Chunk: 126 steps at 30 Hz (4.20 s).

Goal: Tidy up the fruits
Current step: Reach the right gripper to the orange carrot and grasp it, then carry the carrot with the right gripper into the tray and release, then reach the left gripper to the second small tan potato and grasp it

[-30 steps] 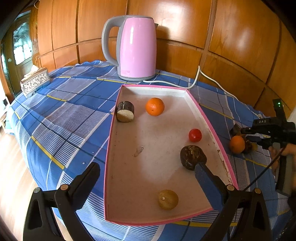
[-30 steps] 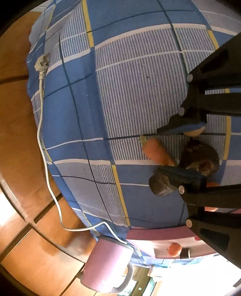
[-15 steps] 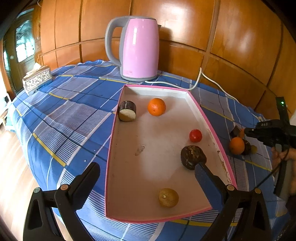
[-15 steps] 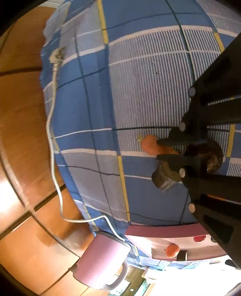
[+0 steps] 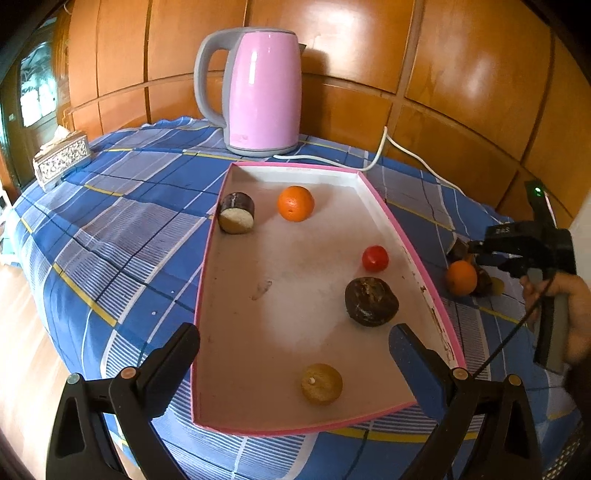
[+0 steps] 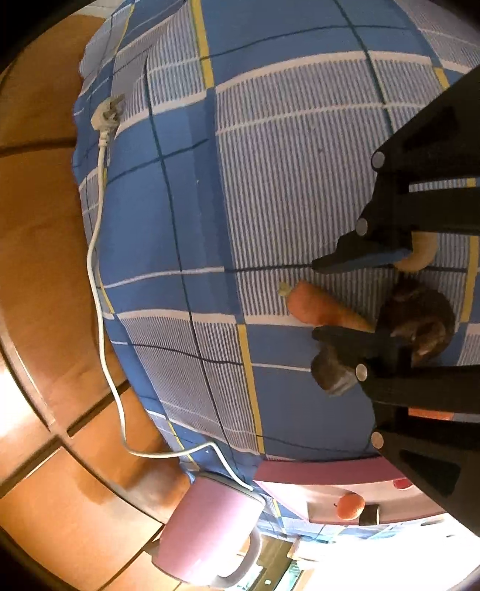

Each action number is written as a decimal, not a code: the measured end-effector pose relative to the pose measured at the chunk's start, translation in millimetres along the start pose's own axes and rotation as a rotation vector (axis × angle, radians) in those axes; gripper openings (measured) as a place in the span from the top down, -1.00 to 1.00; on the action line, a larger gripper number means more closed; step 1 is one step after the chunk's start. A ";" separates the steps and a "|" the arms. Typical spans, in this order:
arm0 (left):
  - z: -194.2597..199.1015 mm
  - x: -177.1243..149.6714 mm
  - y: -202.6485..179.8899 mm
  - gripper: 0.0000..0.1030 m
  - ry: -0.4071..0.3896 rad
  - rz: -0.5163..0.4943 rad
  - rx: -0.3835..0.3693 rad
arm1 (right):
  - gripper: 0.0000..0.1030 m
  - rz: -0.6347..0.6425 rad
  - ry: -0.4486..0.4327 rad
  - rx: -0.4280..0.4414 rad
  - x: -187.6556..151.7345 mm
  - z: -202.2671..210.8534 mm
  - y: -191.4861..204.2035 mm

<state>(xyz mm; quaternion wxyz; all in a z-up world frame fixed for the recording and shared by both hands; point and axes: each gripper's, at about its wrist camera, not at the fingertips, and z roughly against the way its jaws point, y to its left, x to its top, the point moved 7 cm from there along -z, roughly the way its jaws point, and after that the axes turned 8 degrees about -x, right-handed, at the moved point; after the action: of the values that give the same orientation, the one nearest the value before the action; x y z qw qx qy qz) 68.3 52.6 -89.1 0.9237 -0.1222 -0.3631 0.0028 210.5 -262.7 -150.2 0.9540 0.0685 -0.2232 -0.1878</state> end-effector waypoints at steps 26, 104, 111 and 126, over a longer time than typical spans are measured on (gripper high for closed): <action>17.9 2.6 35.3 -0.99 -0.051 0.169 0.084 | 0.68 0.166 -0.312 -0.013 -1.0 94.6 38.3; 16.0 3.6 -29.9 -1.00 -0.024 -0.010 -0.041 | 0.15 0.044 -0.261 -0.339 -105.9 119.5 -92.8; 15.0 15.8 -58.2 -0.99 -0.036 -0.089 -0.071 | 0.13 -0.005 -0.274 -0.405 -110.7 122.3 -124.9; -23.1 36.2 -142.6 -0.99 0.088 -0.296 -0.167 | 0.12 -0.153 -0.276 -0.439 -117.8 122.2 -159.8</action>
<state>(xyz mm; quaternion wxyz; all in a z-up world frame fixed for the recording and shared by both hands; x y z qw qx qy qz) 98.6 -87.5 -48.6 0.9156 -0.1437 -0.3355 -0.1686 5.1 -369.6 -122.8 0.8897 -0.1494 -0.2991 -0.3107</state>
